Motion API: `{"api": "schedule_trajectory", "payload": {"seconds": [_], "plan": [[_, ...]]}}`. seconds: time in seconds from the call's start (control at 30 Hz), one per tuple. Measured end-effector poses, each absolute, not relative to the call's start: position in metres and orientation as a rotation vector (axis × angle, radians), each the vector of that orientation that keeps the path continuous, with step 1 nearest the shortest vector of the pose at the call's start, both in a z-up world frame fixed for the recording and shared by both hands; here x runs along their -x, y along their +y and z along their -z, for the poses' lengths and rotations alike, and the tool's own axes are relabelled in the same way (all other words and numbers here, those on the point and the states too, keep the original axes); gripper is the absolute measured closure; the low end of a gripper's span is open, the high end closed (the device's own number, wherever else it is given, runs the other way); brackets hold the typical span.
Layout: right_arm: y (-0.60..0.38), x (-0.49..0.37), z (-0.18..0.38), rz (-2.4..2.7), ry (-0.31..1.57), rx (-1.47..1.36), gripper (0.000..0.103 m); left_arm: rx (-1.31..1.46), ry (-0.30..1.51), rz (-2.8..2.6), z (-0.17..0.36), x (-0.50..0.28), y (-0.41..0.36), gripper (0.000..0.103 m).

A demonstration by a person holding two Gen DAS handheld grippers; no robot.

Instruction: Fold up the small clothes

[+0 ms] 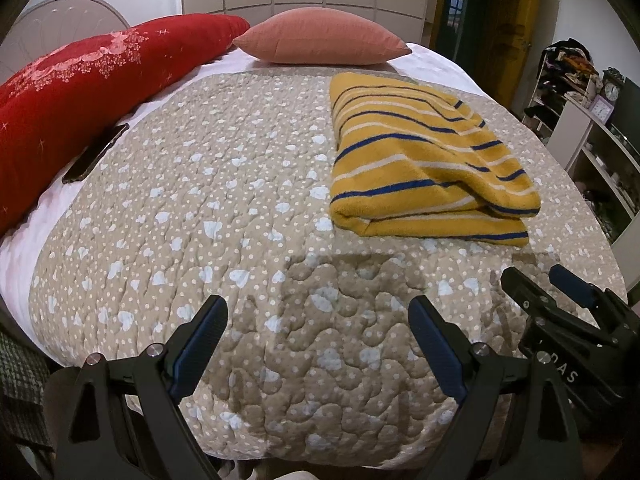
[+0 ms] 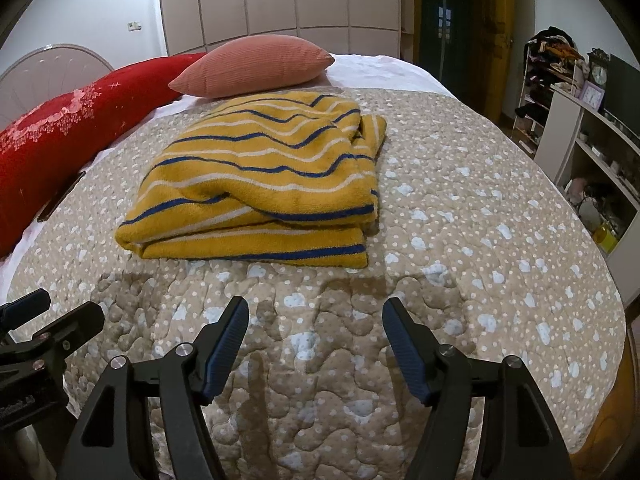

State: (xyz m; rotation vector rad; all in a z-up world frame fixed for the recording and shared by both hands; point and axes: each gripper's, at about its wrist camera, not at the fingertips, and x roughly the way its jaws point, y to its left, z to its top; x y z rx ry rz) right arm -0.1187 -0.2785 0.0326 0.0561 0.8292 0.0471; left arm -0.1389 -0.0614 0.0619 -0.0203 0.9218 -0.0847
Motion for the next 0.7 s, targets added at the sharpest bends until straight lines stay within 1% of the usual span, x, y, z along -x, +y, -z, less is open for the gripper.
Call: {"api": "schedule_trajectory", "payload": {"seconds": [0.7], "plan": [[-0.265, 0.120, -0.028, -0.049, 0.822, 0.003, 0.027, 0.046, 0.940, 0.080, -0.053, 0.135, -0.053, 0.012]]}}
